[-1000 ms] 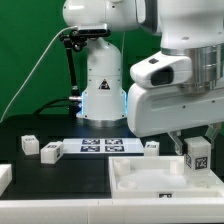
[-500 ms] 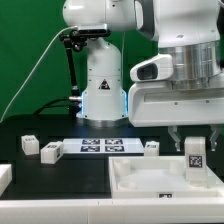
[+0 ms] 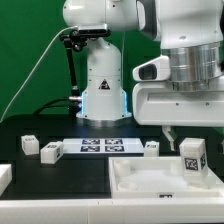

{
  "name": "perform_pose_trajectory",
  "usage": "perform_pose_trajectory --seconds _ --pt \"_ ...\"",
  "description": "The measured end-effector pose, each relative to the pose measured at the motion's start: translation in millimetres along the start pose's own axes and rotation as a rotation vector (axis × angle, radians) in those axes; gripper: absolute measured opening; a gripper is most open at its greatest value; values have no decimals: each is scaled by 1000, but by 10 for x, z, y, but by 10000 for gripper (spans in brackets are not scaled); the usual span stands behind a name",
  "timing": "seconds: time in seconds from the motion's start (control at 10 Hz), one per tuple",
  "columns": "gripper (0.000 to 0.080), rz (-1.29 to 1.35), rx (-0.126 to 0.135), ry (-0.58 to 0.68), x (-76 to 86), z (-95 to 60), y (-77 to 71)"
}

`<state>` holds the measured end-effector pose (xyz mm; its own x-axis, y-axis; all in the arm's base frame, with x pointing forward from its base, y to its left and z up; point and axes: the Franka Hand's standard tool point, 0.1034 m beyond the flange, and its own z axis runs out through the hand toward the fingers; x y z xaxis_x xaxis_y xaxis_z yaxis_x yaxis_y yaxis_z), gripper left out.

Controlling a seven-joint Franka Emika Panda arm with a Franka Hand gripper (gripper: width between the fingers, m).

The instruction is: Assemble one leg

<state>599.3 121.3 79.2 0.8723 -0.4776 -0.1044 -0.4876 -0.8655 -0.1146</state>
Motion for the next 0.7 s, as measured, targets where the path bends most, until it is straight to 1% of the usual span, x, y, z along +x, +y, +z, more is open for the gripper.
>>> perform_pose_trajectory --seconds 0.1,0.2,0.5,0.7 --pt "613 -65 -5 5 -5 18 -15" --pt "642 -178 -5 11 -13 36 -18" --pt "649 -468 -7 13 50 45 71" --pt "649 -695 -14 14 59 40 77"
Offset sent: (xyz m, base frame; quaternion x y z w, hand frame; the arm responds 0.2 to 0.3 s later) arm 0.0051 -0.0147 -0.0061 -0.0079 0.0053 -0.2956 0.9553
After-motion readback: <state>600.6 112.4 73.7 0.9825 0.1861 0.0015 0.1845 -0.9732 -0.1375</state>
